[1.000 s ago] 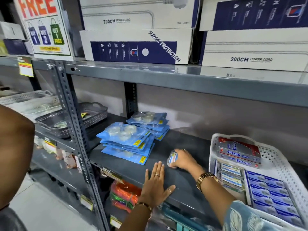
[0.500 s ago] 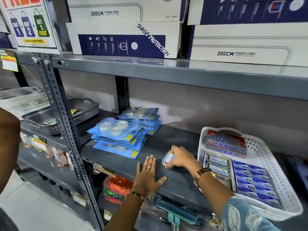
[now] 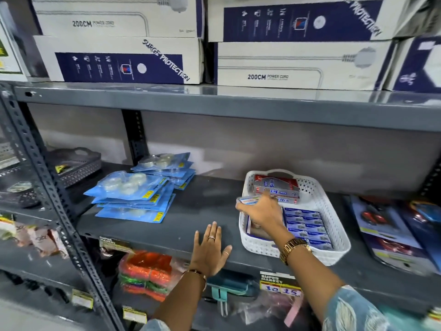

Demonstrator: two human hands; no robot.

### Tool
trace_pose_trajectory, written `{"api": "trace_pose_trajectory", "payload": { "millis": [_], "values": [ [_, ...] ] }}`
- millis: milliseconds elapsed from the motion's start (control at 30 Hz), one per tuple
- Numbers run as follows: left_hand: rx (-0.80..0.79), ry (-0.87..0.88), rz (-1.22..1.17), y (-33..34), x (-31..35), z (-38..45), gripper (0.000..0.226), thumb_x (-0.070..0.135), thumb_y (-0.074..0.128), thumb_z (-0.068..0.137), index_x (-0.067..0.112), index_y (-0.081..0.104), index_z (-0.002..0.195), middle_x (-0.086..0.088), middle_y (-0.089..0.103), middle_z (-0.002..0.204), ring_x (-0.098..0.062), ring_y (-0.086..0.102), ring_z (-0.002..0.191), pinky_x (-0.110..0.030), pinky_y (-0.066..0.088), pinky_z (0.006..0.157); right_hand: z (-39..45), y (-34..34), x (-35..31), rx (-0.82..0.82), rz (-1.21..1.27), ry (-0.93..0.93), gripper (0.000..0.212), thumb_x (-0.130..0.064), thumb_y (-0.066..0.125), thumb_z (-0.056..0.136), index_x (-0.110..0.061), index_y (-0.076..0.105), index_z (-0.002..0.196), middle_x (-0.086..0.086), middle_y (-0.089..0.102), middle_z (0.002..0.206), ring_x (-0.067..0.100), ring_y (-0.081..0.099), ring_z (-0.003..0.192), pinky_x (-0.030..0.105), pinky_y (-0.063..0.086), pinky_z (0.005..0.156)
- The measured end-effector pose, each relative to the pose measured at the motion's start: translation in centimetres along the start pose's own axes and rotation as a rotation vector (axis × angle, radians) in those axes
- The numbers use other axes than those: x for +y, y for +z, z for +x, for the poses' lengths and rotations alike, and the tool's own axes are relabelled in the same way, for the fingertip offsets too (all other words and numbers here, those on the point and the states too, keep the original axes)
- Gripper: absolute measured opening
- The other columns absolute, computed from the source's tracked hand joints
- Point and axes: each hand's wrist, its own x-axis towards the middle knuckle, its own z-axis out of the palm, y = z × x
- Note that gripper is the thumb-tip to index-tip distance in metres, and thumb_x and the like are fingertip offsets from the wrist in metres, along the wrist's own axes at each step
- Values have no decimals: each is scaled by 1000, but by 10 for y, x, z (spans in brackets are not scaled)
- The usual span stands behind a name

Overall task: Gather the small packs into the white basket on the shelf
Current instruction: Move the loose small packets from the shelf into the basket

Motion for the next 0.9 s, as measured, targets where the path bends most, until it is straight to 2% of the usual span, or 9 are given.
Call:
{"api": "trace_pose_trajectory", "payload": {
  "millis": [67,133,200,367,433,533,633,733,900],
  "values": [
    [-8,35,0,1,11,0,68,48,26,98,9,5,150,-8,0,161,-20,0,149,-48,2,119,-3,-12,15,-54,-67,31,85,-59,68,62,-3,46,122,18,60,121,35,51,118,37,49,89],
    [-8,46,-12,2,19,0,67,46,26,99,8,5,150,-8,1,161,-19,1,149,-46,2,119,-4,-22,26,-125,-128,47,77,-60,65,56,-4,57,108,19,64,116,34,55,113,38,52,87],
    [-8,43,-19,2,22,1,66,45,26,99,8,6,150,-8,2,161,-19,2,149,-46,2,119,-5,-29,33,-172,-171,87,81,-58,63,51,-2,61,109,16,66,115,32,59,109,39,54,89],
    [-12,37,-48,2,21,1,67,46,27,99,8,6,150,-7,3,161,-19,1,149,-45,0,120,-9,-24,40,-263,-359,192,116,-70,67,58,-2,27,143,14,45,143,32,47,129,40,47,100],
    [-5,39,-43,2,21,1,67,46,26,99,8,5,150,-7,3,161,-19,1,149,-45,-1,120,-9,-22,40,-286,-382,223,117,-68,67,61,-2,20,145,13,41,147,31,45,131,39,46,99],
    [6,40,-44,4,21,2,67,46,27,98,8,6,150,-7,5,161,-19,2,149,-45,0,120,-7,-21,40,-296,-321,237,96,-54,69,71,0,30,139,11,48,140,28,49,128,37,45,100],
    [14,39,-36,5,21,2,67,47,26,98,9,7,150,-7,6,161,-18,2,149,-45,0,120,-7,-22,42,-244,-286,203,48,-26,61,82,-5,45,122,11,59,121,26,58,110,34,50,94],
    [17,40,-44,5,21,2,67,47,26,98,9,7,150,-7,6,161,-19,2,149,-45,-1,120,-8,-21,41,-207,-295,202,50,-15,51,87,-6,41,135,11,61,124,28,58,114,35,49,89],
    [23,39,-50,5,21,1,66,47,26,98,9,7,150,-8,7,161,-19,2,149,-44,-2,120,-7,-17,41,-190,-415,184,33,-18,44,92,-8,55,122,11,59,125,26,56,115,36,47,90]
  ]
}}
